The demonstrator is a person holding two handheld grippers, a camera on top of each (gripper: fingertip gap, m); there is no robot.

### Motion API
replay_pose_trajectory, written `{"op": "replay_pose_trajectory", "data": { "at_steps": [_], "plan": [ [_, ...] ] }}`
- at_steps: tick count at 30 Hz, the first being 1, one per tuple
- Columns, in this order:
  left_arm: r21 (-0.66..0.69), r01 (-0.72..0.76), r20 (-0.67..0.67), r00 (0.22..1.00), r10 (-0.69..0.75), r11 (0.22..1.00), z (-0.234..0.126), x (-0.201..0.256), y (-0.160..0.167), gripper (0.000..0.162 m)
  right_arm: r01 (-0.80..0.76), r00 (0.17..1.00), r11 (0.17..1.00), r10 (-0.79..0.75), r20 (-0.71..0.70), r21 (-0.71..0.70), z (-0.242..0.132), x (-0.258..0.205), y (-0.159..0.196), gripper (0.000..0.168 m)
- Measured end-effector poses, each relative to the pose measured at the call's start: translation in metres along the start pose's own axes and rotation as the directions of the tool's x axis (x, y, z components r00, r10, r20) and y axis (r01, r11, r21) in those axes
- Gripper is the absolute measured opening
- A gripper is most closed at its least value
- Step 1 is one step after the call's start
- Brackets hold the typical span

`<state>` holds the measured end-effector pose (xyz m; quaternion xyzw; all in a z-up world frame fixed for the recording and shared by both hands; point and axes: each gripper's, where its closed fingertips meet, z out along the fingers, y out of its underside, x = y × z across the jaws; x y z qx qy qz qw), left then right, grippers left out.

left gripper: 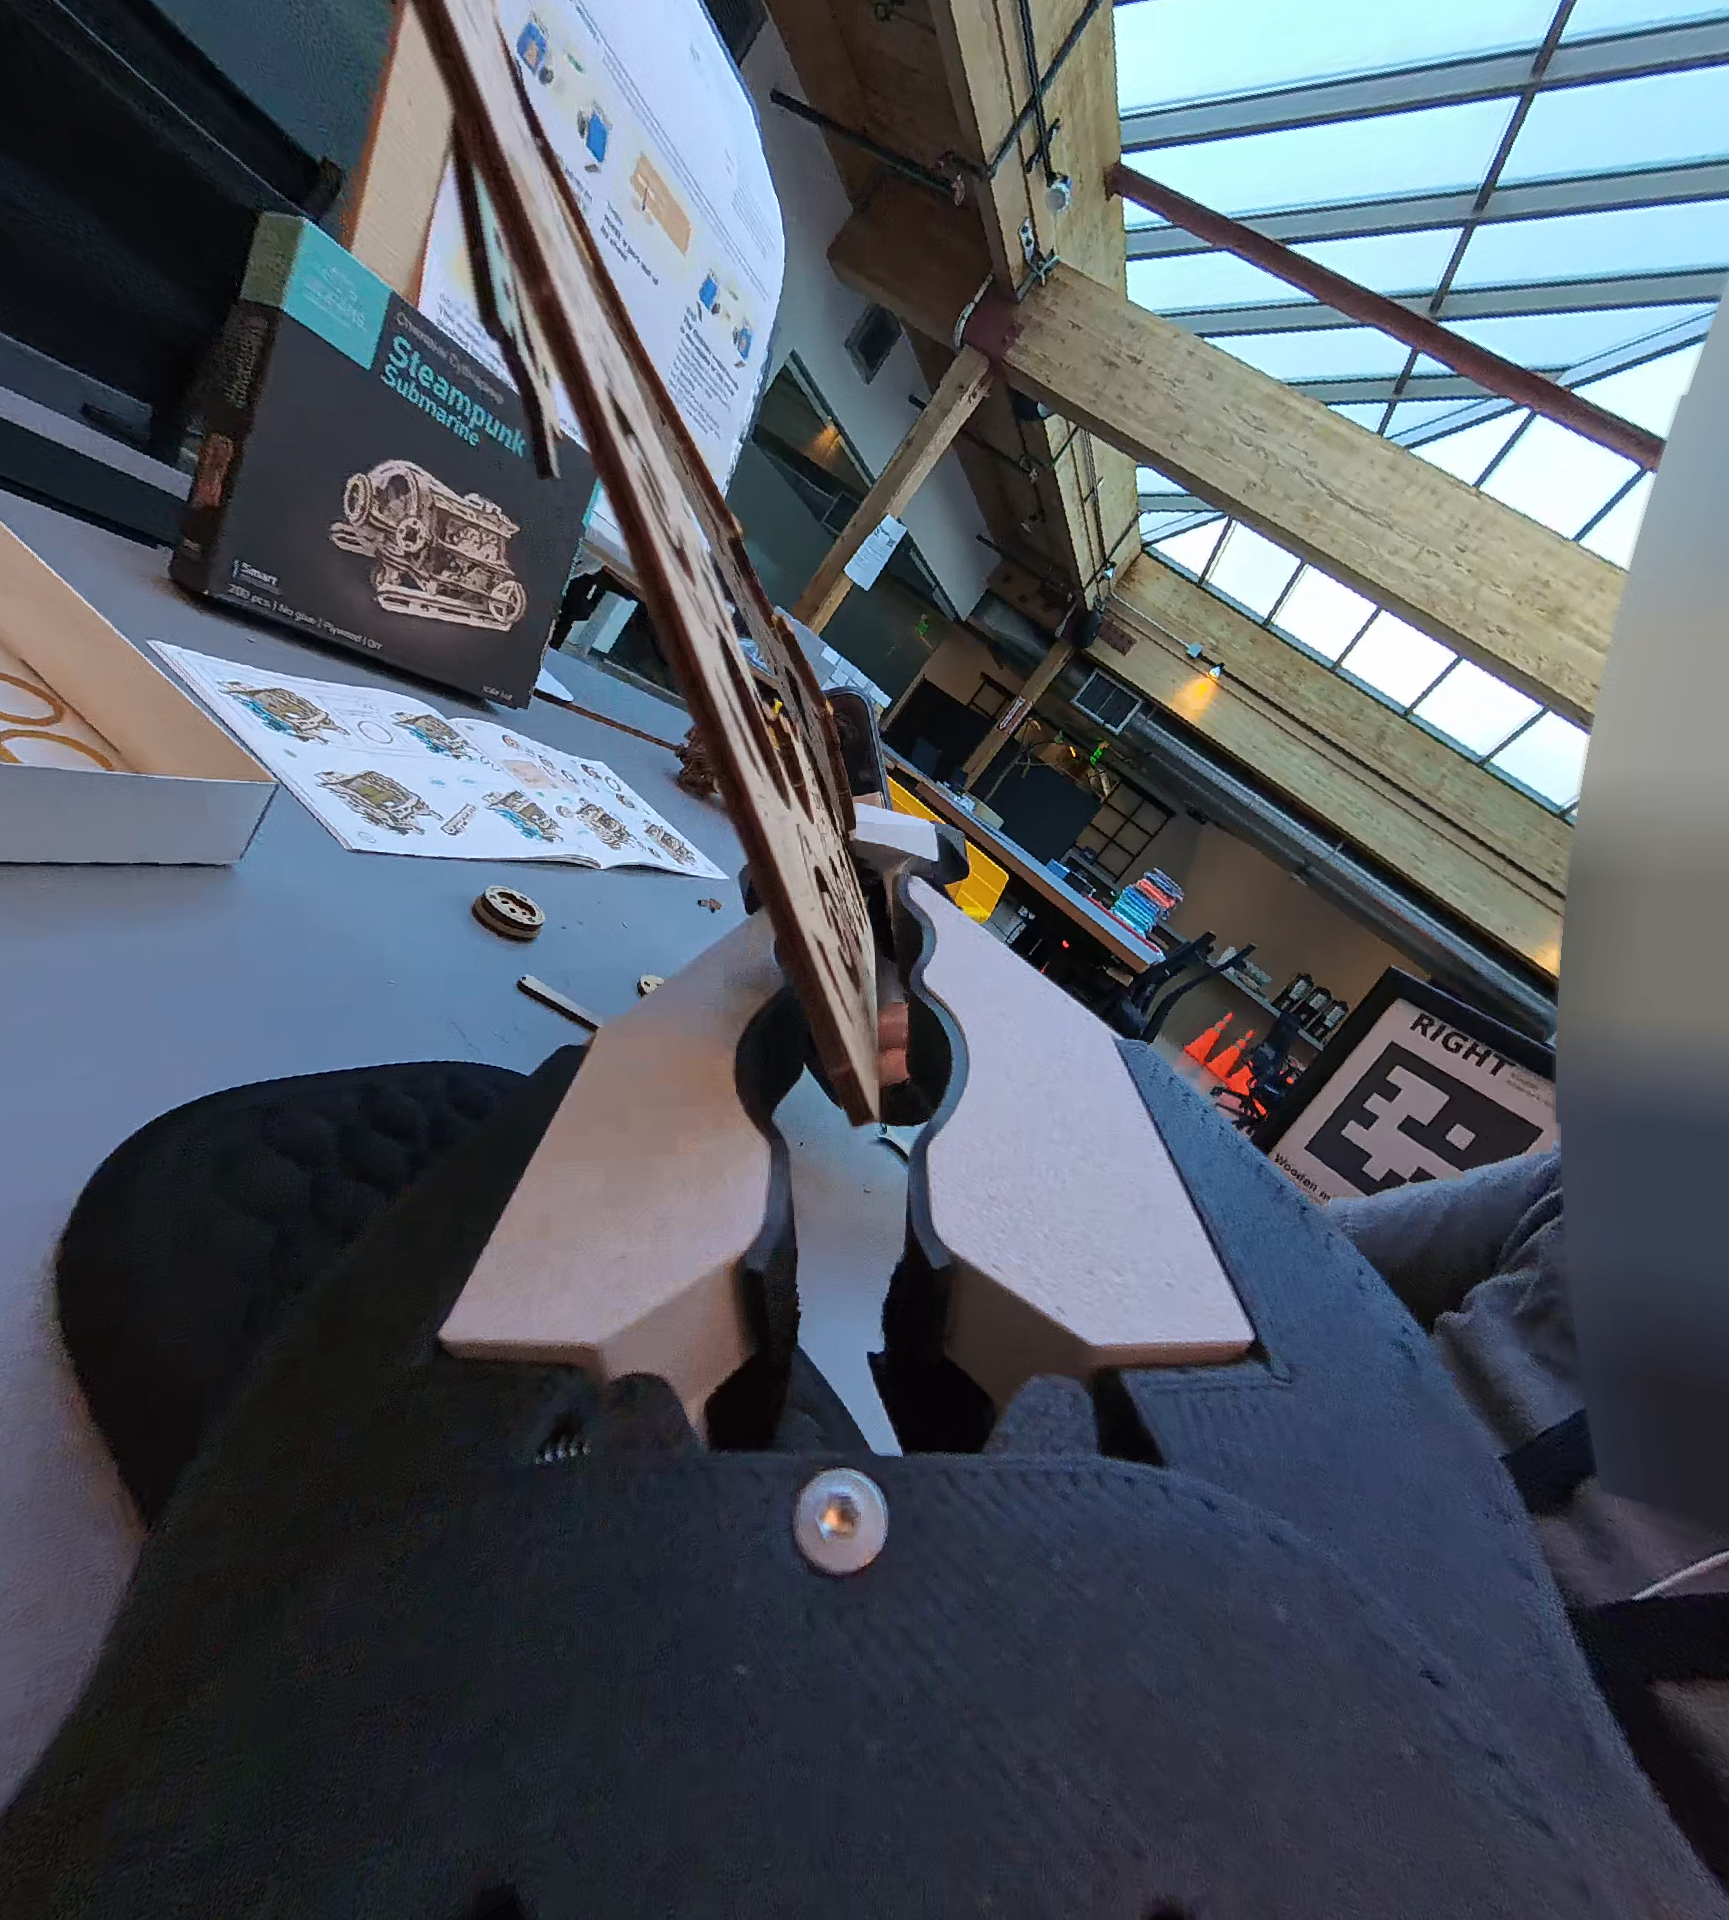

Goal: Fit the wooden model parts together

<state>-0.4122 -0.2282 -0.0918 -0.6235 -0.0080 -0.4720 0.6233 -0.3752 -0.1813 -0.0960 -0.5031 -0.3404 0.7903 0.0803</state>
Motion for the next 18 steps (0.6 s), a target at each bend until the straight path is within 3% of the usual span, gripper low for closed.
{"op": "replay_pose_trajectory", "data": {
  "at_steps": [7,18],
  "plan": [
    [0.050,-0.030,0.043,0.999,0.028,0.998,-0.027,-0.005,-0.018,0.008,0.034,0.999,0.999,-0.034,-0.016,-0.003,-0.008,-0.001,-0.003,0.001],
    [-0.013,-0.037,0.073,0.997,0.038,0.999,-0.036,-0.013,-0.012,0.003,0.022,0.999,1.000,-0.023,-0.044,-0.010,-0.005,0.006,0.006,0.002]
  ]
}}
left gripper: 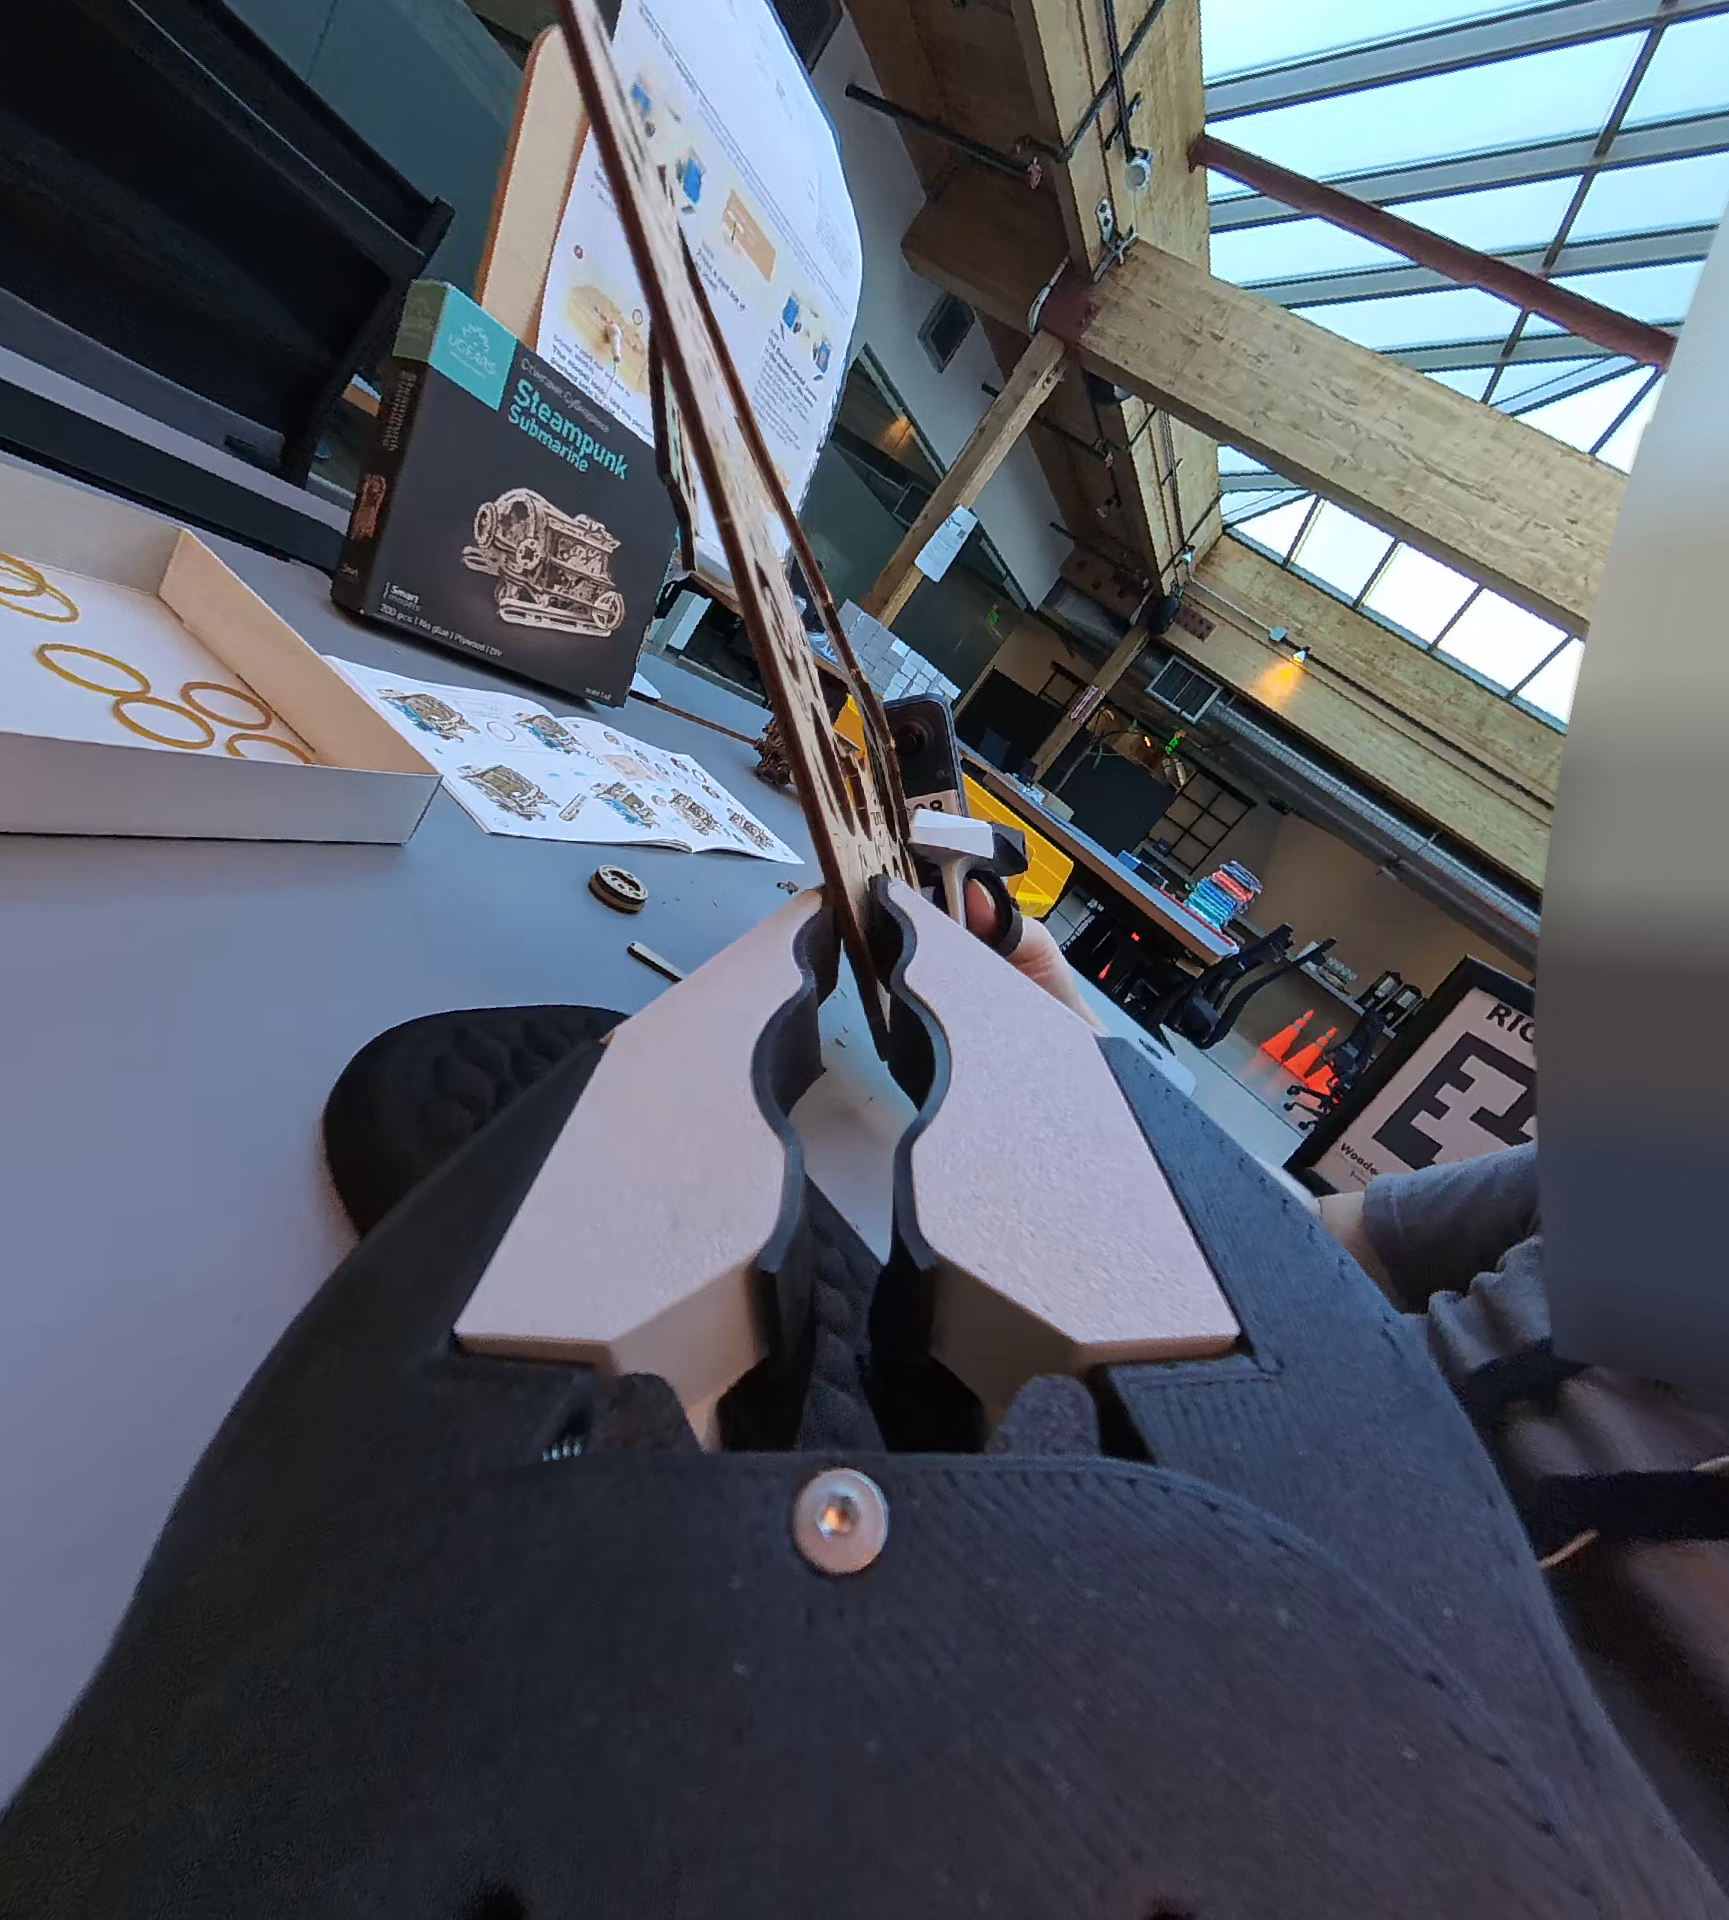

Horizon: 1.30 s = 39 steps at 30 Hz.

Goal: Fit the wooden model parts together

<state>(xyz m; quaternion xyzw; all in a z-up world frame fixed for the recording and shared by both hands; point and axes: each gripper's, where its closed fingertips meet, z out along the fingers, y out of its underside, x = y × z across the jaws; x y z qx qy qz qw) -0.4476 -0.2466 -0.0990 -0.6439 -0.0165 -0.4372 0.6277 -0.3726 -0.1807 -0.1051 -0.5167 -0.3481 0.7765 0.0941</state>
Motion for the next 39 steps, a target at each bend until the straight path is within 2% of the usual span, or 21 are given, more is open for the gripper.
{"op": "replay_pose_trajectory", "data": {
  "at_steps": [8,18,25,36,39],
  "plan": [
    [-0.110,0.025,0.012,1.000,-0.024,0.994,-0.025,-0.012,-0.005,0.007,-0.091,0.996,0.995,0.091,0.003,-0.035,0.018,0.005,0.022,0.001],
    [-0.198,0.101,-0.031,0.993,-0.110,0.975,-0.020,-0.012,0.004,0.003,-0.074,0.996,0.997,0.073,-0.042,-0.021,0.017,0.007,0.020,0.001],
    [-0.211,0.098,-0.056,0.992,-0.112,0.973,-0.016,-0.007,0.004,0.001,-0.070,0.997,0.997,0.071,-0.036,0.020,0.014,0.005,0.013,0.001],
    [-0.159,0.199,-0.074,0.974,-0.212,0.967,-0.010,-0.006,0.002,0.001,-0.049,0.999,0.994,0.050,-0.012,0.098,0.011,0.001,0.000,0.002],
    [-0.151,0.203,-0.062,0.975,-0.215,0.967,-0.011,-0.008,0.002,0.000,-0.056,0.998,0.991,0.058,-0.009,0.123,0.010,0.001,-0.004,0.009]
  ]
}}
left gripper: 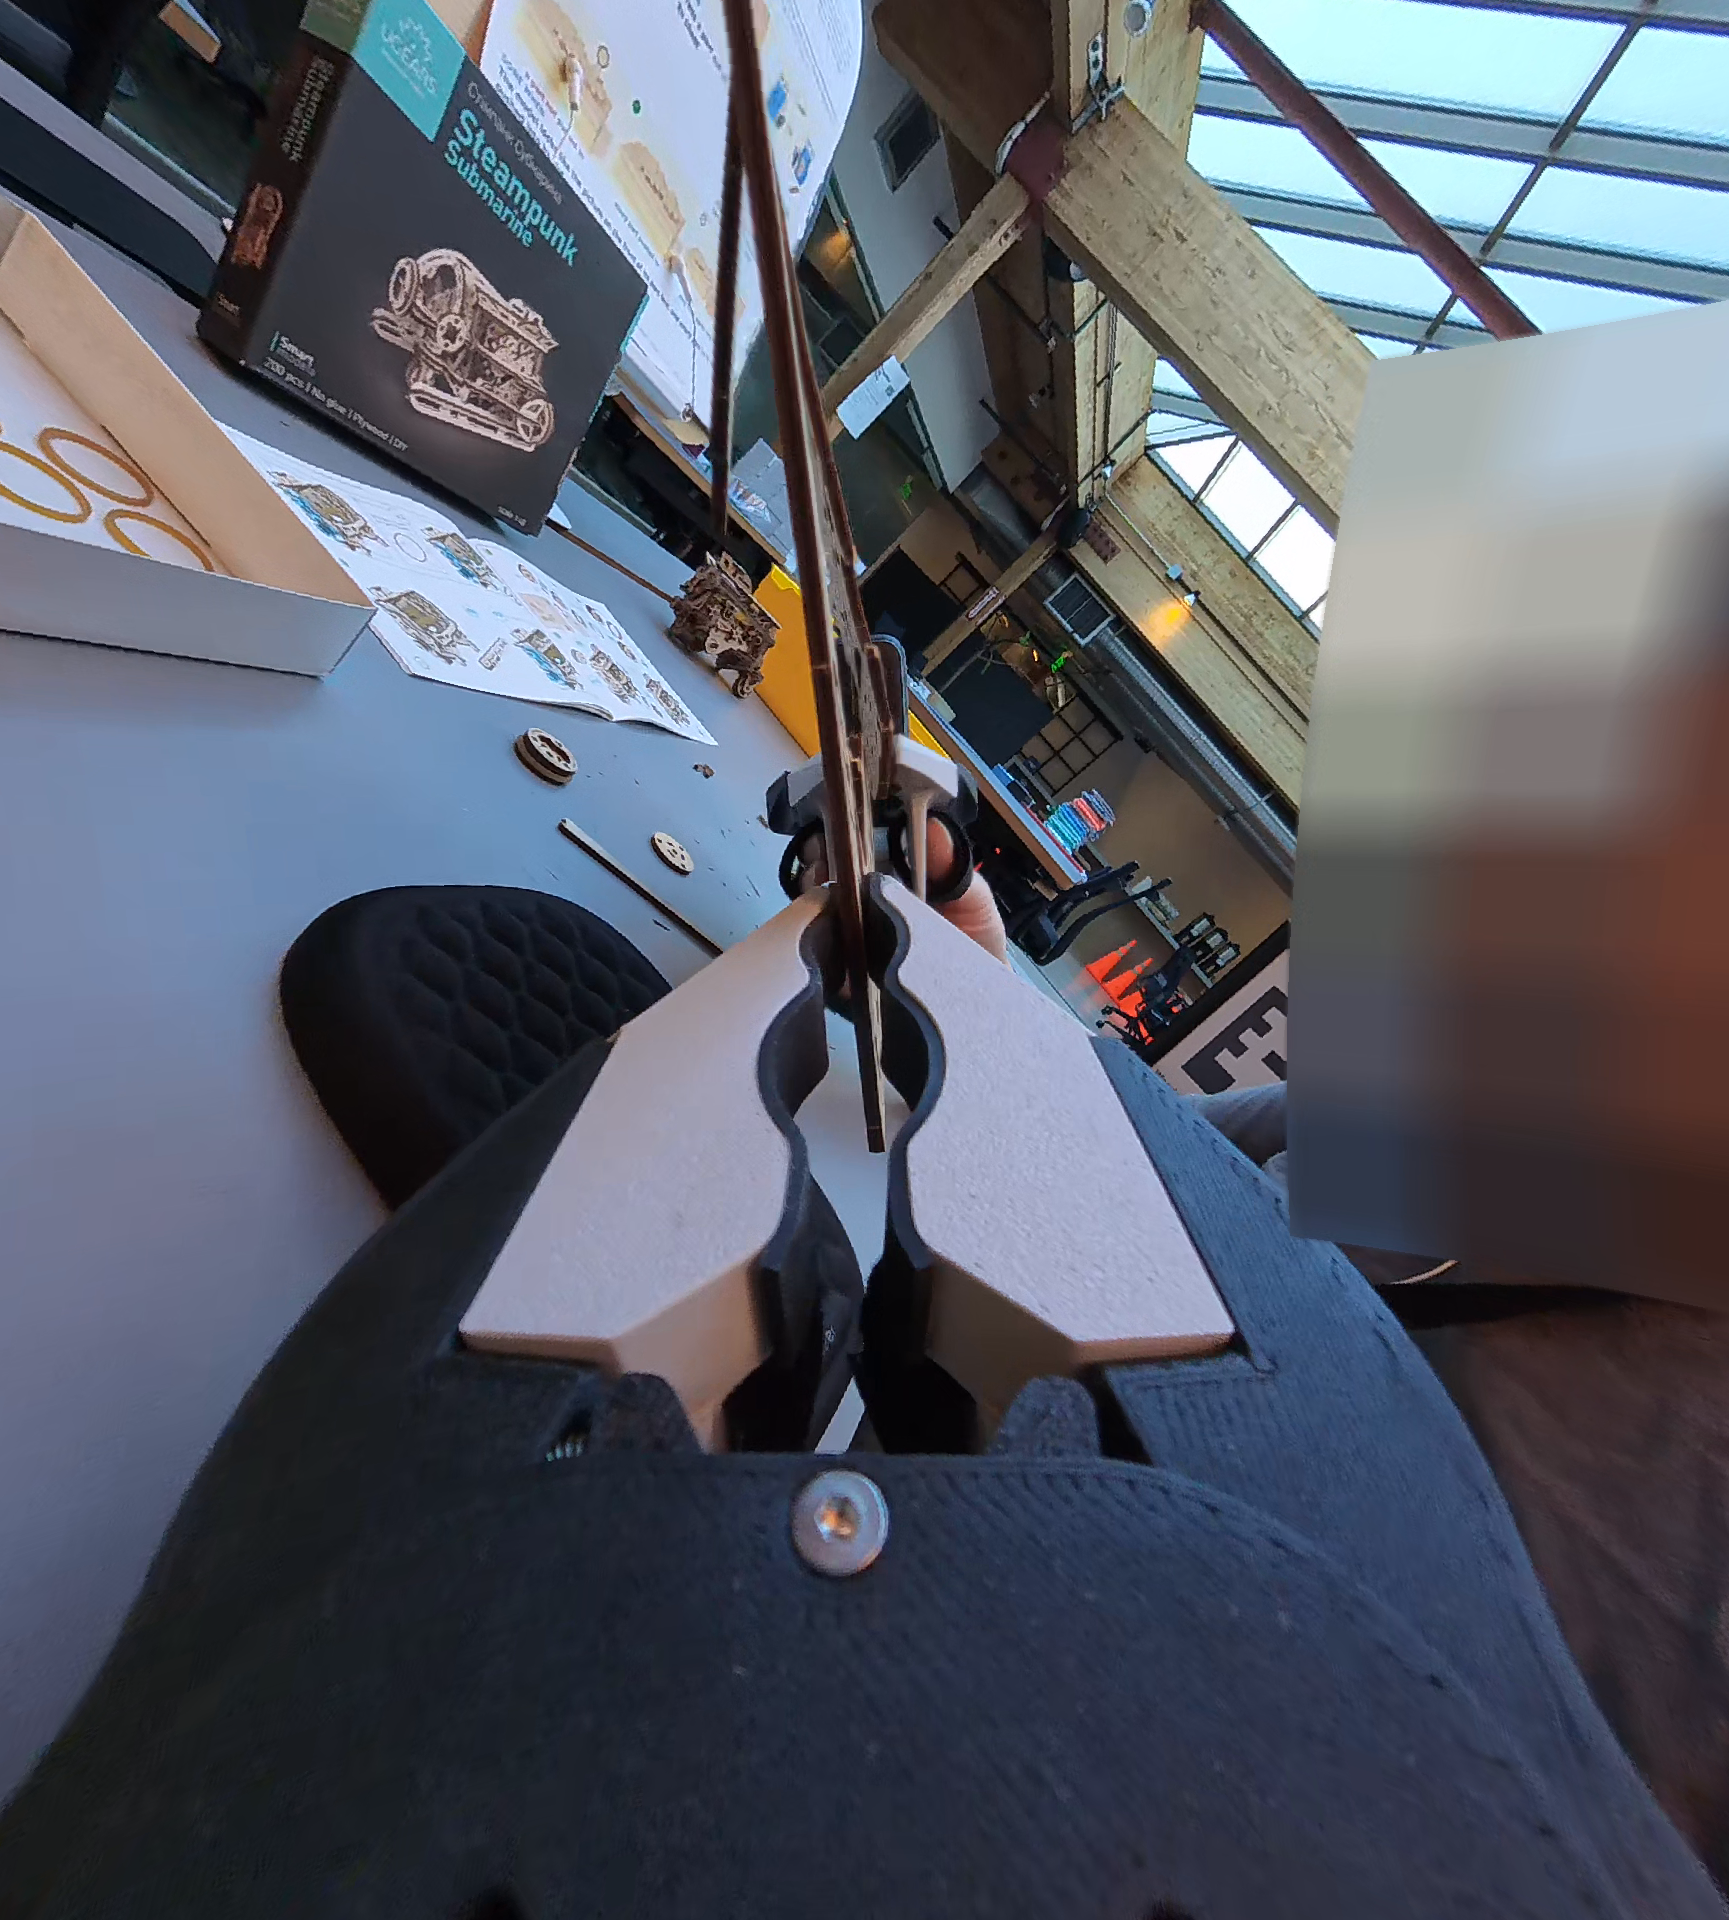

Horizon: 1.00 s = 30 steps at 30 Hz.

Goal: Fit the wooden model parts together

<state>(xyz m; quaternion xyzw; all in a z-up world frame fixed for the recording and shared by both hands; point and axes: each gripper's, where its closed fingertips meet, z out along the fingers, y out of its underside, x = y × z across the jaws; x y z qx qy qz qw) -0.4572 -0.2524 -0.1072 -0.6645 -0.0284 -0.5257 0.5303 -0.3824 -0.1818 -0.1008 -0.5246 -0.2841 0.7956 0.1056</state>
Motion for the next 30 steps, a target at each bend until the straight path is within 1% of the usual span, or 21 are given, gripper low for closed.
{"op": "replay_pose_trajectory", "data": {
  "at_steps": [2,7,10,14,22,30],
  "plan": [
    [0.005,0.002,0.009,1.000,-0.003,1.000,-0.002,-0.001,0.000,0.000,-0.011,1.000,1.000,0.011,-0.003,0.010,-0.001,0.001,-0.002,0.011],
    [0.028,0.008,0.024,1.000,-0.009,1.000,-0.005,-0.003,-0.003,0.001,-0.011,0.999,1.000,0.012,-0.039,0.017,-0.001,0.005,-0.002,0.023],
    [0.045,0.021,0.012,1.000,-0.022,0.999,-0.007,-0.003,-0.006,0.001,0.008,0.997,1.000,-0.007,-0.082,0.005,0.000,0.011,0.001,0.024],
    [0.054,0.026,0.025,0.999,-0.028,0.998,-0.008,-0.007,-0.007,0.001,0.013,0.996,1.000,-0.015,-0.093,-0.027,0.005,0.013,0.011,0.028],
    [0.068,0.019,0.053,0.998,-0.022,0.997,-0.009,-0.009,-0.012,0.000,-0.008,0.997,0.998,0.003,-0.080,-0.061,0.011,0.014,0.022,0.029],
    [0.081,0.011,0.066,0.998,-0.016,0.997,-0.008,-0.010,-0.014,0.001,0.013,0.996,0.998,-0.018,-0.084,-0.060,0.011,0.014,0.021,0.029]
  ]
}}
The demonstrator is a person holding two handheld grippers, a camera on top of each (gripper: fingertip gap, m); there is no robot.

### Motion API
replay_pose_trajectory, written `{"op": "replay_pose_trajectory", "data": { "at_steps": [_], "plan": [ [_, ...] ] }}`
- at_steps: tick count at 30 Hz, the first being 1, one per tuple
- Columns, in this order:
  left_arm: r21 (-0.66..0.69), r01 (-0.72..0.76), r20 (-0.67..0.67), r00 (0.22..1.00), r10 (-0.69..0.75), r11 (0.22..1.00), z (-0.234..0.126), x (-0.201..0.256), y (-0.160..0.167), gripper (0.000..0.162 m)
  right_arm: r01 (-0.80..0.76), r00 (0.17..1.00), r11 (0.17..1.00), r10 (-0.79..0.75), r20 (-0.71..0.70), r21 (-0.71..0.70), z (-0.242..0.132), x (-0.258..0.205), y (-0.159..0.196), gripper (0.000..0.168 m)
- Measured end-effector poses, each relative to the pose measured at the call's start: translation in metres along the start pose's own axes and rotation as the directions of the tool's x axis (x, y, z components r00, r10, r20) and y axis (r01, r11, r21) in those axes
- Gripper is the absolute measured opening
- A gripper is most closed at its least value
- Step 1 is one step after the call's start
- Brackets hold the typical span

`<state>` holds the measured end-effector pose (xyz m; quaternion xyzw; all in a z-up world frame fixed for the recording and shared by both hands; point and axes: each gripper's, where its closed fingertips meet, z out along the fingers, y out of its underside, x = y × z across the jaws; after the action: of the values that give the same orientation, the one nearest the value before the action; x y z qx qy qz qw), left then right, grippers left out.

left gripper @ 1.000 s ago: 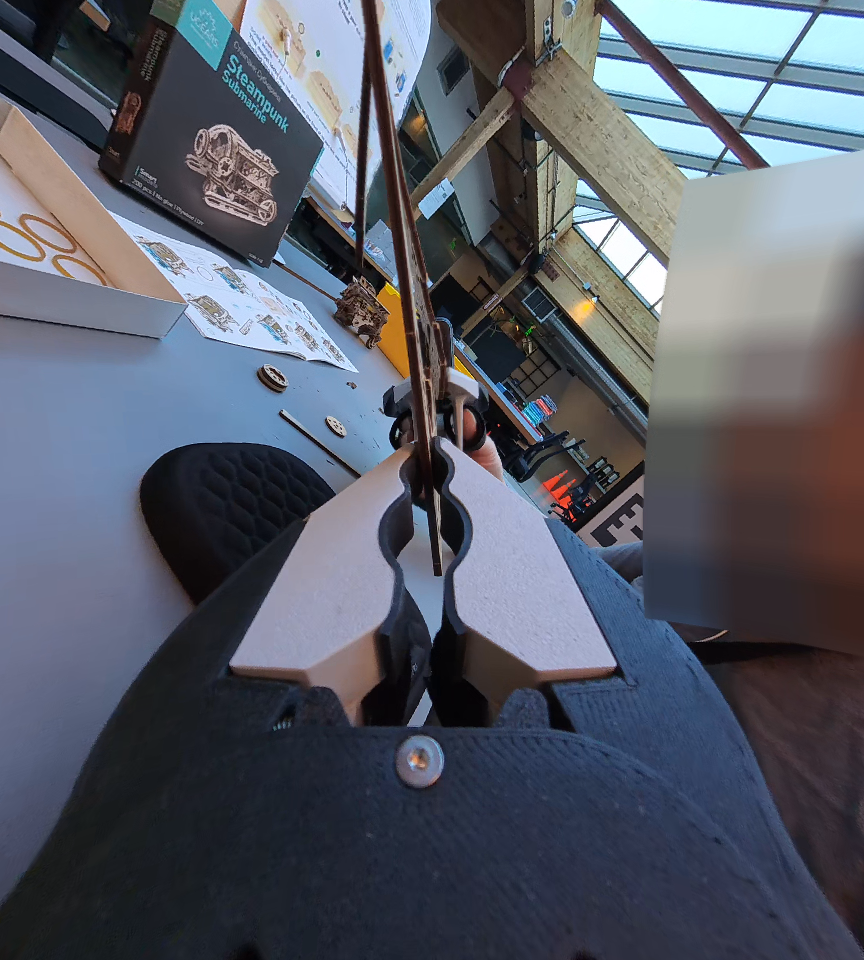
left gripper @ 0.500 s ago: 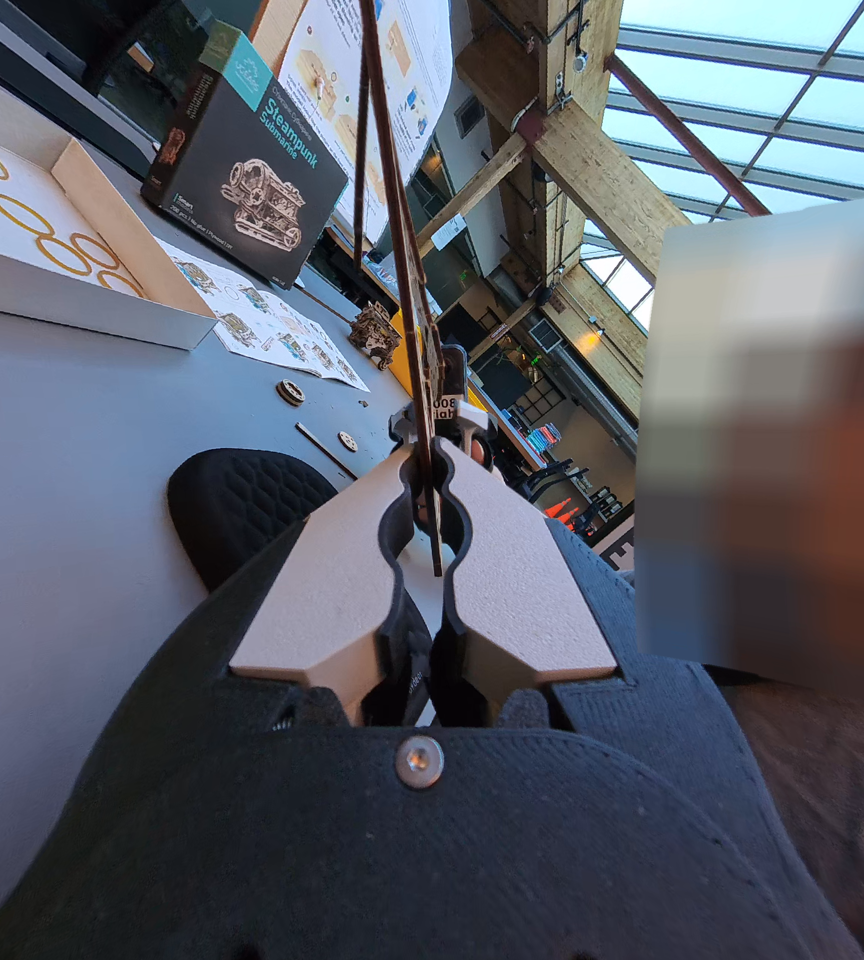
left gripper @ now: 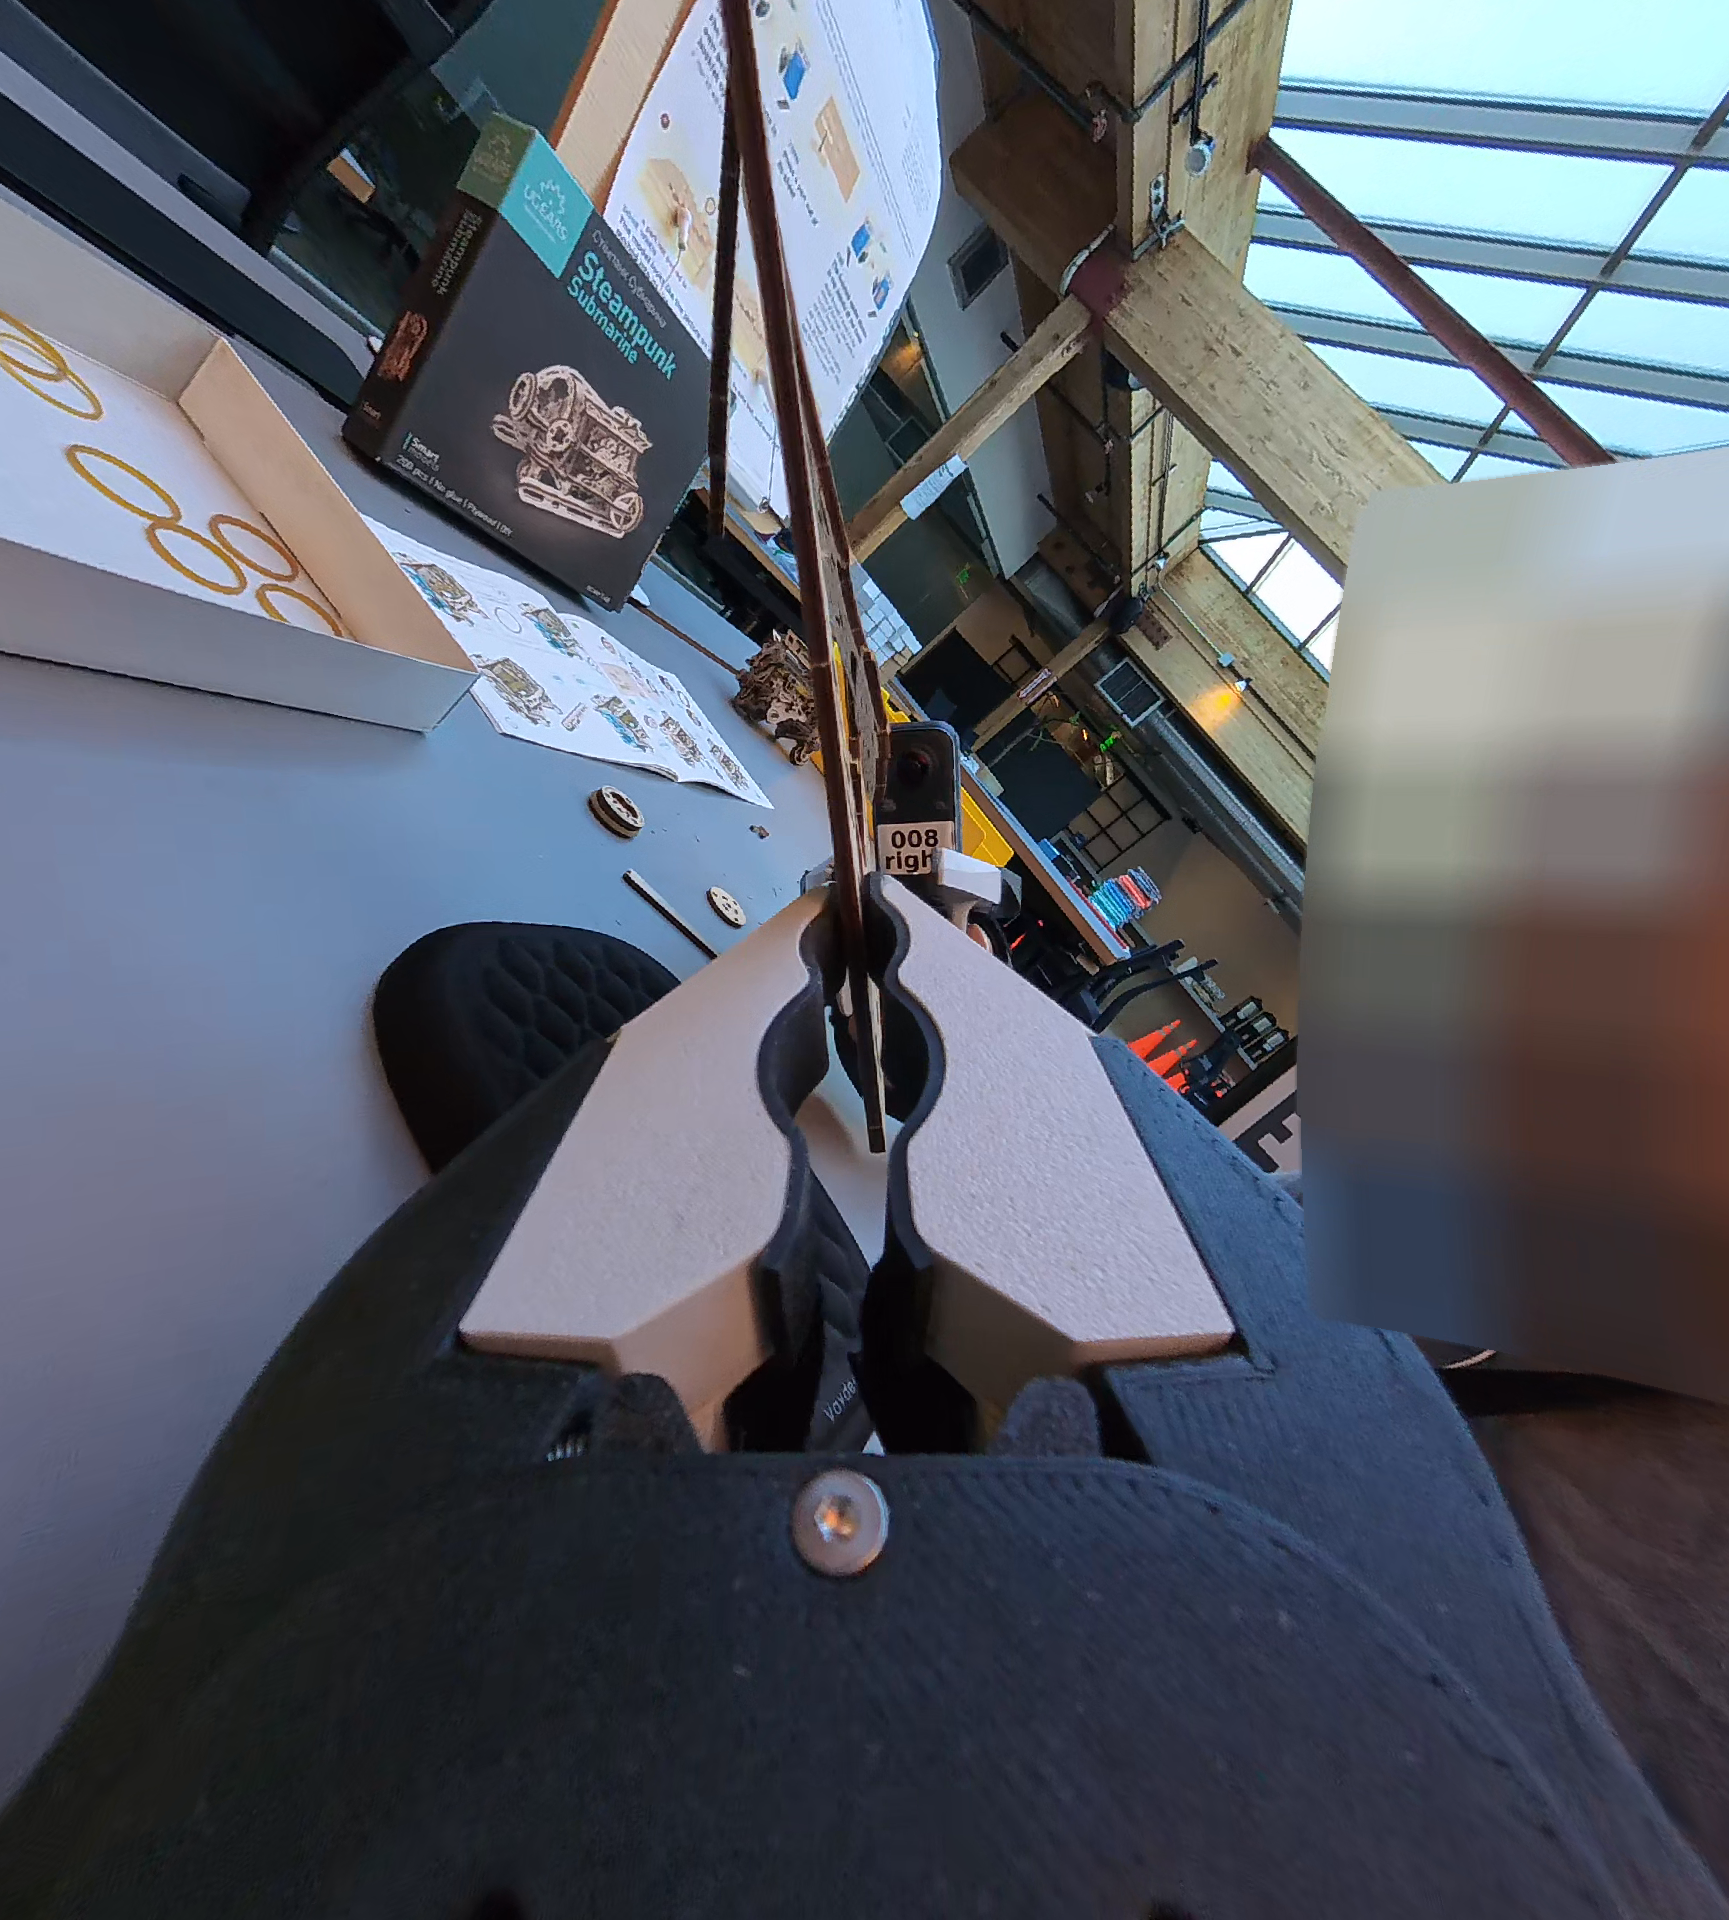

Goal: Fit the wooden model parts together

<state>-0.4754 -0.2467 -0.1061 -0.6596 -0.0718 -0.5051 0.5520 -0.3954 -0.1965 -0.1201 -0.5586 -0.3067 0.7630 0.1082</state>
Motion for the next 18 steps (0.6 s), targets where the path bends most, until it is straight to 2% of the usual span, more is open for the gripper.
{"op": "replay_pose_trajectory", "data": {
  "at_steps": [10,13,17,18],
  "plan": [
    [0.004,-0.035,0.008,0.999,0.035,0.999,0.023,0.010,-0.002,0.000,0.046,0.997,0.999,-0.046,0.059,0.004,0.012,-0.014,0.008,0.040],
    [-0.004,-0.059,0.006,0.998,0.059,0.998,0.032,0.014,0.001,0.000,0.033,0.997,0.998,-0.037,0.072,0.051,0.016,-0.017,0.002,0.040],
    [-0.029,-0.078,0.016,0.997,0.079,0.997,0.041,0.016,0.007,0.000,-0.032,0.996,0.995,0.023,0.089,0.099,0.019,-0.014,-0.005,0.030],
    [-0.036,-0.085,0.012,0.996,0.085,0.996,0.044,0.018,0.009,0.000,-0.027,0.995,0.994,0.016,0.100,0.110,0.017,-0.016,-0.007,0.013]
  ]
}}
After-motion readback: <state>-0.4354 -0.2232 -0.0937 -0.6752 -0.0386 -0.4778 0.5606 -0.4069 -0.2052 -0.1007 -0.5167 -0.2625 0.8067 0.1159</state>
